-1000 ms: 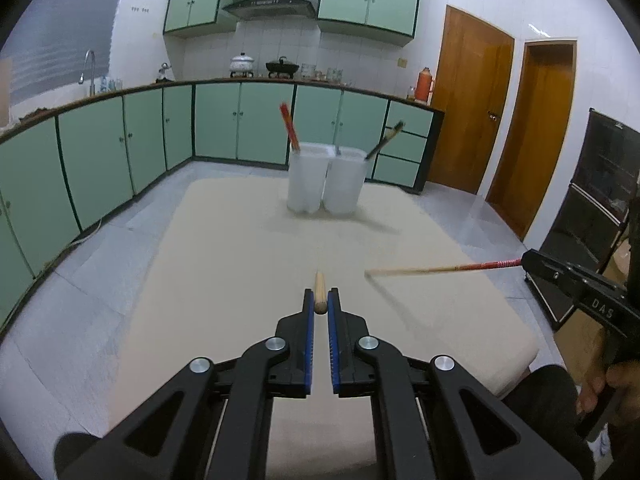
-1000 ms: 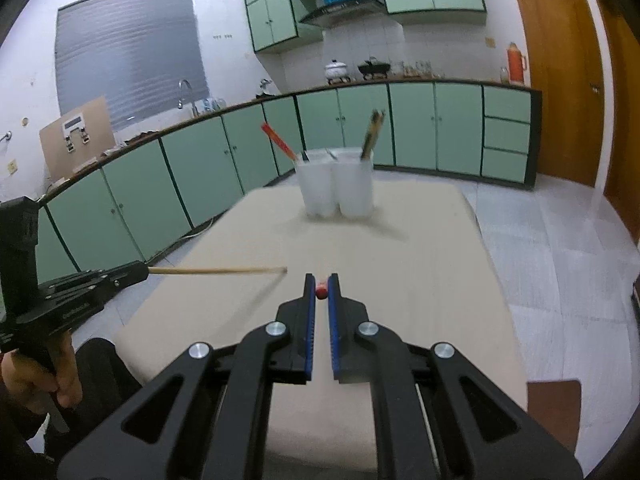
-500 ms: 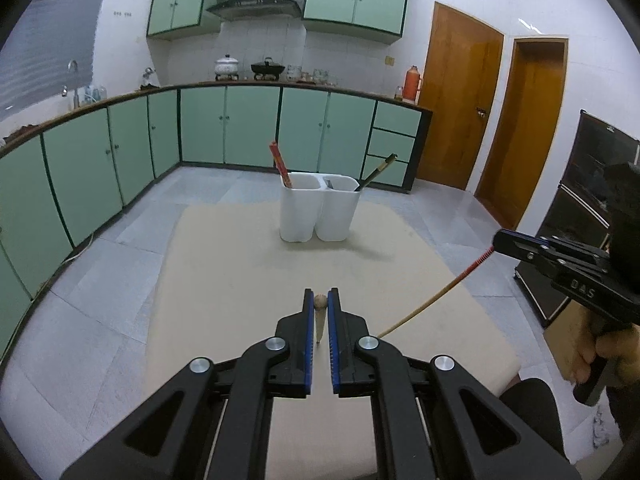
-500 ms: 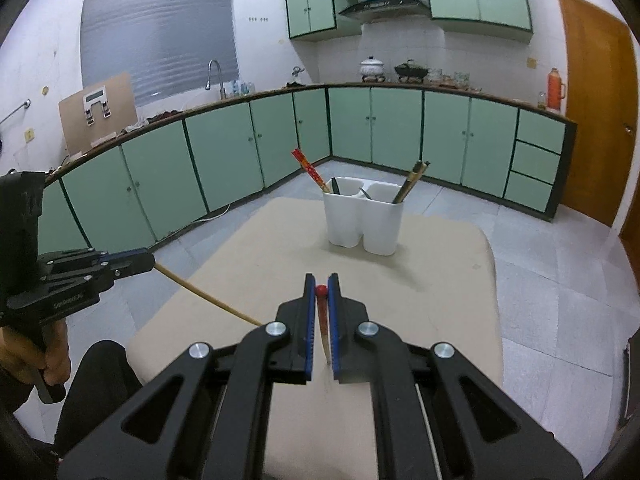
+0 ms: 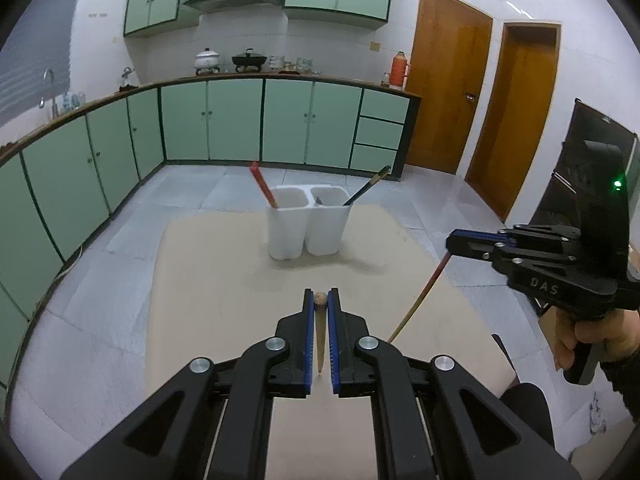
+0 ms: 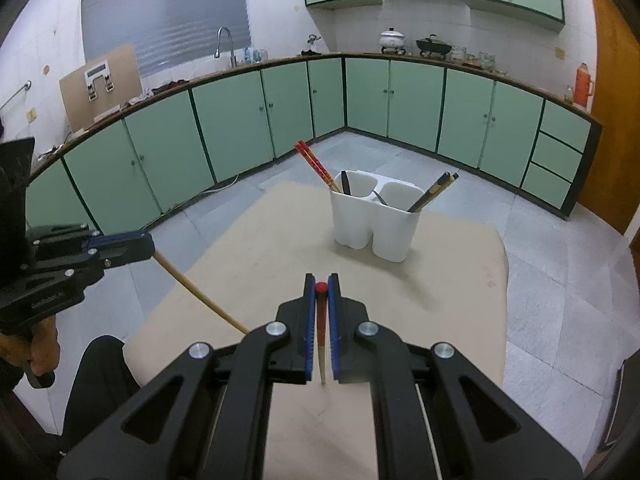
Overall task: Organize utensils
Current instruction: 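Carry the wooden chopstick with the left tool while the right tool carries the red chopstick to the holder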
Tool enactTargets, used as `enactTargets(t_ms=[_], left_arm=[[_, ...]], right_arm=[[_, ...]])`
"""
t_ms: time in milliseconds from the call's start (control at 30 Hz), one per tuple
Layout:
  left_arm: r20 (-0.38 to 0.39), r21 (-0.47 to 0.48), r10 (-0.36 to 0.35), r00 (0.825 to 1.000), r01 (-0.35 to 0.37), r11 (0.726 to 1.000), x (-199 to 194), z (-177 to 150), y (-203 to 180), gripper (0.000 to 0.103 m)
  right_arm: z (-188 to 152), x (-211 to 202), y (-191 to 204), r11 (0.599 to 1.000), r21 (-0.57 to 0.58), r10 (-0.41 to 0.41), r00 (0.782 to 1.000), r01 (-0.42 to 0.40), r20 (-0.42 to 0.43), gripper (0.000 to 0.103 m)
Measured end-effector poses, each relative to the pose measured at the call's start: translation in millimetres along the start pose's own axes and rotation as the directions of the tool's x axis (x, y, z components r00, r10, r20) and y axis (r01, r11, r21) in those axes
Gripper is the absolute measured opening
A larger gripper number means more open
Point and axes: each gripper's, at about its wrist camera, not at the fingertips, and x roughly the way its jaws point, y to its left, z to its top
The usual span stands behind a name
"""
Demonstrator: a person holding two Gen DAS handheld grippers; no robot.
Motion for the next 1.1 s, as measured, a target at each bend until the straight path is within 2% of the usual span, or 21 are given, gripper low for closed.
enactTargets(t_ms=[367, 533, 733, 933, 1100], left_arm=[[0.01, 0.029, -0.023, 1.0, 0.023, 0.999, -4.3, 40.8, -0.5, 0.006], [0.026, 0.03, -0.018, 1.0, 0.017, 0.999, -6.5, 88.7, 10.6, 0.006], [0.05, 0.012, 0.002, 0.999, -0.003, 1.0, -4.0, 155.8, 24.1, 0.006], [0.088, 0.009, 0.015, 0.996, -0.016, 1.0, 6.6, 211.1, 28.2, 0.006], [0.081, -0.028, 0.029, 0.996, -0.027, 0.999, 37.4, 241.8, 37.5, 0.006]], right_arm=[[51.8, -17.7, -1.6, 0.999, -0.032, -0.008, 1.0, 0.009, 0.011, 0.005], [100.9, -36.7, -7.3, 0.998, -0.049, -0.047, 0.998, 0.049, 0.04, 0.005], [160.5, -50.7, -26.0, 0.998, -0.008, -0.065, 0.994, 0.066, 0.083, 0.005], [206.3, -44.6, -43.7, 0.996, 0.03, -0.087, 0.991, 0.084, 0.099, 0.005], [231.3, -26.5, -64.6, 0.992, 0.085, -0.099, 0.989, 0.09, 0.11, 0.005]])
